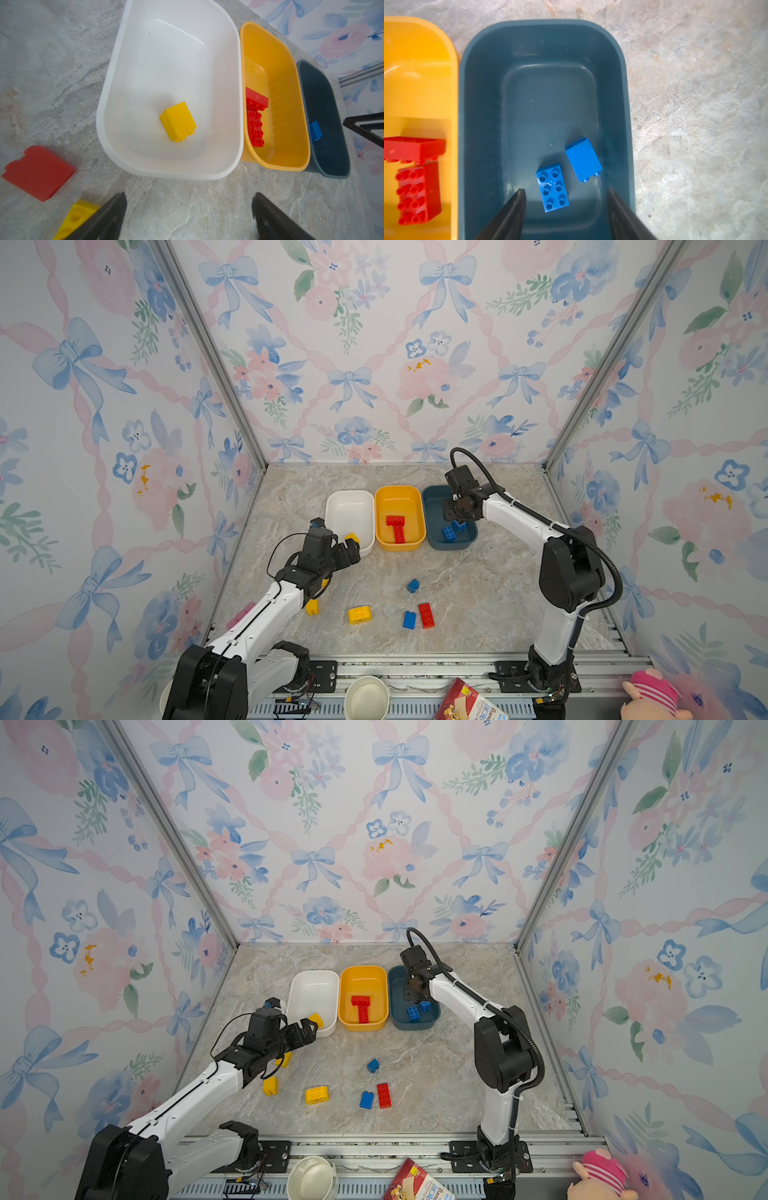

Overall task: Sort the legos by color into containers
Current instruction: 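Carry the blue brick into the teal bin and release it with right gripper, then lift the right gripper from the teal bin while left gripper reaches the small red brick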

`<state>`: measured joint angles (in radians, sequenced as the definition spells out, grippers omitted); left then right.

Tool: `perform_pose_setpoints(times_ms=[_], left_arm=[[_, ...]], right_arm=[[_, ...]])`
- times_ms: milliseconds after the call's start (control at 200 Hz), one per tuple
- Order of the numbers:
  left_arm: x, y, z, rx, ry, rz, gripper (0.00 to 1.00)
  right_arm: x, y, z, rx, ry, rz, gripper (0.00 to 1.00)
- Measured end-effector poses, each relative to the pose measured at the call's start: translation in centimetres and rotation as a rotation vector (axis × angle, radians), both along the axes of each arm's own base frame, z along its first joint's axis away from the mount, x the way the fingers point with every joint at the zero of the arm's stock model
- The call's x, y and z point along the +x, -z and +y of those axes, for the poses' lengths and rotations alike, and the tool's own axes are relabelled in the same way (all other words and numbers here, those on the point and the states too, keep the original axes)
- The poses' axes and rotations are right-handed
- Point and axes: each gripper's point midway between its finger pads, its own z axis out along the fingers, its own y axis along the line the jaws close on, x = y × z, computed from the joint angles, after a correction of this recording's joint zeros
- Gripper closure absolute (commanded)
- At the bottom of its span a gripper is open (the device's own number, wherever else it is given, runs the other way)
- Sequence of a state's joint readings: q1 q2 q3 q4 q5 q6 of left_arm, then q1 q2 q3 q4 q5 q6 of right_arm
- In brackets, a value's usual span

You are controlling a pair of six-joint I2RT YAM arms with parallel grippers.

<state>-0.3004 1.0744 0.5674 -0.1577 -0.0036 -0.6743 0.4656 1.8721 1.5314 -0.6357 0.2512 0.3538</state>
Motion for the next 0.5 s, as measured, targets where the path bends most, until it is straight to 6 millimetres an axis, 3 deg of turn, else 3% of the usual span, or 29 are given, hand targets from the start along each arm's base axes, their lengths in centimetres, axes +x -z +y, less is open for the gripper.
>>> perform_pose_setpoints(times_ms=[255, 500], left_arm=[[0.0, -0.6, 2.1, 0.072, -0.086, 0.033, 0.04], [0.2, -1.1, 4.3, 0.125, -0.161, 0.079, 0.06]], right_arm=[[-3.2, -1.3, 0.7, 0.025, -0.042, -0.005, 0.27], [-6.4, -2.2, -0.2, 0.064, -0.039, 0.001, 0.17]])
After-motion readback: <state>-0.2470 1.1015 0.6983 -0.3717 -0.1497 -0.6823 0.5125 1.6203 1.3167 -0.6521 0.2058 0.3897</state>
